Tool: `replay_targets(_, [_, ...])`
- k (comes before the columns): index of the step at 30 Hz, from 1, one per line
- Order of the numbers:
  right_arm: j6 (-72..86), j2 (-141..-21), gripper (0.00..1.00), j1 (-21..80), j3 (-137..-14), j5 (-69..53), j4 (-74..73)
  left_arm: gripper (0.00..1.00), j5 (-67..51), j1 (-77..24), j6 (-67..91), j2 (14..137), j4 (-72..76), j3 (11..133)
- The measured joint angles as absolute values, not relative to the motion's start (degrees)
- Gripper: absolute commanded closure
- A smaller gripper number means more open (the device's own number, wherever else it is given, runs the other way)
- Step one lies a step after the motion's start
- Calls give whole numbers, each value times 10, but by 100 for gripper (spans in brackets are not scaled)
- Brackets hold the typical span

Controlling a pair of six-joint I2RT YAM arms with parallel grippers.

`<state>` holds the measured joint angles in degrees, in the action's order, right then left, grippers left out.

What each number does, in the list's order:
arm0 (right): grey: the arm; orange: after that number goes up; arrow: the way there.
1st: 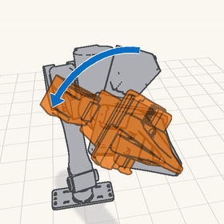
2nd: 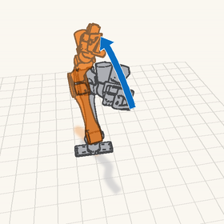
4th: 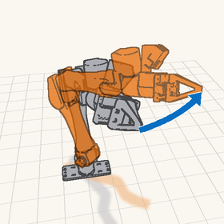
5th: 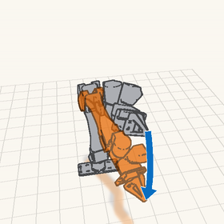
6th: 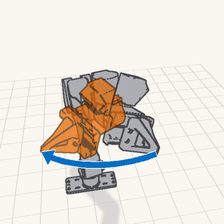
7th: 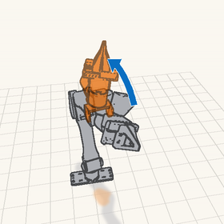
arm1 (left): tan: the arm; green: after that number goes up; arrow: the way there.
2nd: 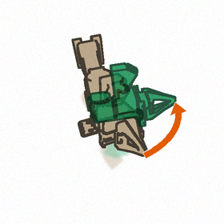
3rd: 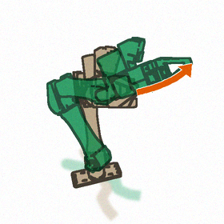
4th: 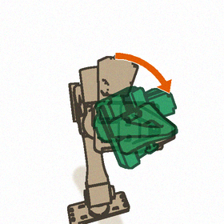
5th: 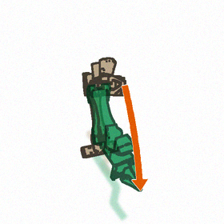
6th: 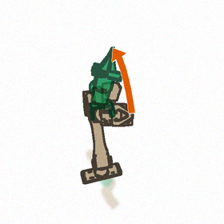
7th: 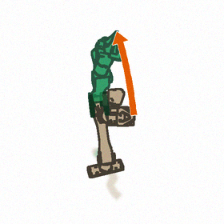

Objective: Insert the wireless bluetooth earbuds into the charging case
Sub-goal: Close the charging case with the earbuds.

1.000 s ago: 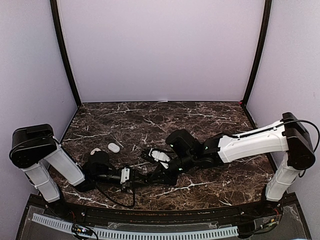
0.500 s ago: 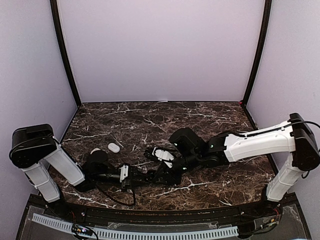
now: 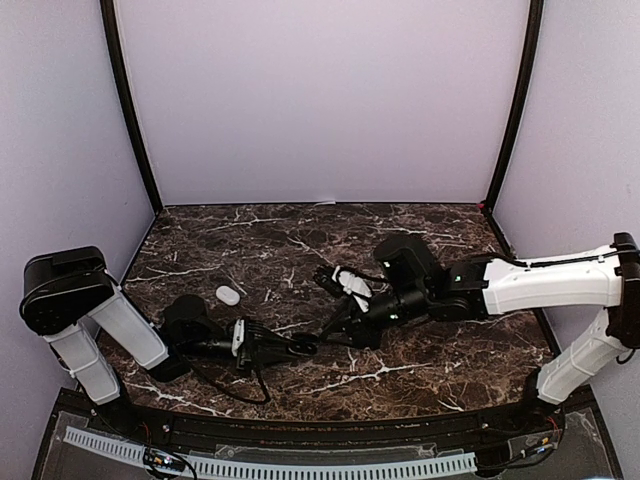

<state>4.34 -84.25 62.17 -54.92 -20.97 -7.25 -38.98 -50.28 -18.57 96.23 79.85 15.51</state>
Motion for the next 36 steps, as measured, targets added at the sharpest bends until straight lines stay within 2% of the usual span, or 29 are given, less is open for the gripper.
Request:
replay_targets(8, [72, -841, 100, 567, -522, -221, -12, 100, -412, -502, -183, 963, 814, 152])
replay_targets(17, [74, -936, 100, 568, -547, -272, 15, 100, -413, -502, -180, 965, 818, 150])
replay_targets(28, [52, -877, 100, 589, -503, -362, 77, 100, -396, -500, -160, 965, 813, 150])
replay_targets(31, [34, -866, 100, 589, -502, -354, 72, 100, -375, -495, -142, 965, 814, 150])
replay_targets(36, [25, -846, 95, 576, -490, -270, 63, 100, -315, -479, -68, 965, 808, 153])
